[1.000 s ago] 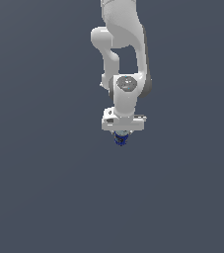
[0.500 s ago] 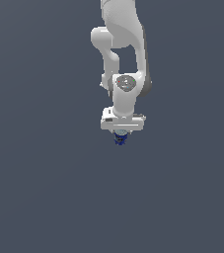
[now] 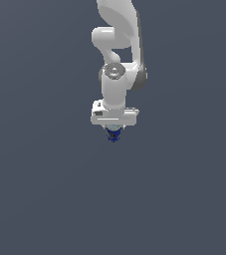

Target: Pick up the object and move it to a goal position.

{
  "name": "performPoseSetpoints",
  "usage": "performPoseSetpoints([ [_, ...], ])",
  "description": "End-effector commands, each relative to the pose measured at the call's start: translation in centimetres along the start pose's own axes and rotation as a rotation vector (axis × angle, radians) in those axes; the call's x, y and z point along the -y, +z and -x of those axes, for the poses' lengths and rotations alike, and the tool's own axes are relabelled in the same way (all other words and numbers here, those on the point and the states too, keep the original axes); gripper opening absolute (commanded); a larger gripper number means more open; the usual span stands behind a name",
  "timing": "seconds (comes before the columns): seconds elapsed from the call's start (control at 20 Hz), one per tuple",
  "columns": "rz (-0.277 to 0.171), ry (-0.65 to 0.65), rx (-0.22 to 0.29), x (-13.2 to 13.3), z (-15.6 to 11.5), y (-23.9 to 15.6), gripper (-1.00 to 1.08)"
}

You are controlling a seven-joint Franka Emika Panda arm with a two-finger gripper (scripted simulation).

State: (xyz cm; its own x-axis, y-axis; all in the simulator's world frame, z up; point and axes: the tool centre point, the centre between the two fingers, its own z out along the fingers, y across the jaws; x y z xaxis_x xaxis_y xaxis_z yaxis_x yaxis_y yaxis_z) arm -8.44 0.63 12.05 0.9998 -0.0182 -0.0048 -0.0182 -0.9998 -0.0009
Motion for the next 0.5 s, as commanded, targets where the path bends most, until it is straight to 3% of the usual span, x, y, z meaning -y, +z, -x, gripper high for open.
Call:
performPoseSetpoints([
  [0.0,-0.001,0.001,-0.005,-1.8,-0.1,-2.0,-1.0],
  [0.45,-0.003,0.001,-0.005,-9.8,0.0,-10.2,-1.0],
])
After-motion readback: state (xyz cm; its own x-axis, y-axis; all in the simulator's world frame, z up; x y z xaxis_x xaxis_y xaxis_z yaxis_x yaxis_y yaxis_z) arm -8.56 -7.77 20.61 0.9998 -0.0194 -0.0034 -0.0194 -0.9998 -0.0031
